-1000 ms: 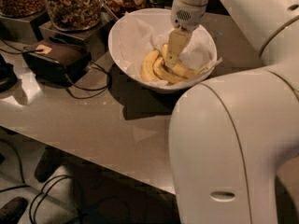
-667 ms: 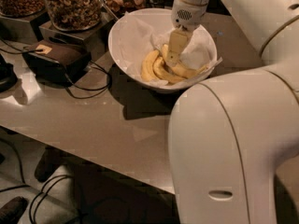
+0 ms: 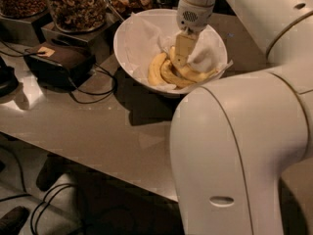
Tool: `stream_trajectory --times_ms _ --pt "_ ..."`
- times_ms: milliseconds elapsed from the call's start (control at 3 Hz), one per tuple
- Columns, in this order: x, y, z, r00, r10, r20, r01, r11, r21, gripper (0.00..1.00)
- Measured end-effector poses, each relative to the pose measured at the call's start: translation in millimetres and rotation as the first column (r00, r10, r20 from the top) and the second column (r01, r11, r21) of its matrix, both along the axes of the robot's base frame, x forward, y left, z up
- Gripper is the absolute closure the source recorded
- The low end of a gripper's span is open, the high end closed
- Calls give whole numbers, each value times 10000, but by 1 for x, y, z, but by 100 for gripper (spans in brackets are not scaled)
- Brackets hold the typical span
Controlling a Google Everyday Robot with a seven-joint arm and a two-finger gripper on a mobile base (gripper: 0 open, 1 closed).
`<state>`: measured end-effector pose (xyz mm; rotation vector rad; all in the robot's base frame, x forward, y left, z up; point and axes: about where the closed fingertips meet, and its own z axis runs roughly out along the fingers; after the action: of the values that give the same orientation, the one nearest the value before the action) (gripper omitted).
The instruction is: Pick banana from white bowl
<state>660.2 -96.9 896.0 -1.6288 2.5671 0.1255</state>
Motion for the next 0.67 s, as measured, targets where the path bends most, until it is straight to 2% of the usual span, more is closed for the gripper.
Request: stream_trajectory --times_ms 333,667 --pt "0 0 0 10000 0 1 0 10000 1 40" --pt "-12 -12 30 9980 31 629 -53 9994 352 40"
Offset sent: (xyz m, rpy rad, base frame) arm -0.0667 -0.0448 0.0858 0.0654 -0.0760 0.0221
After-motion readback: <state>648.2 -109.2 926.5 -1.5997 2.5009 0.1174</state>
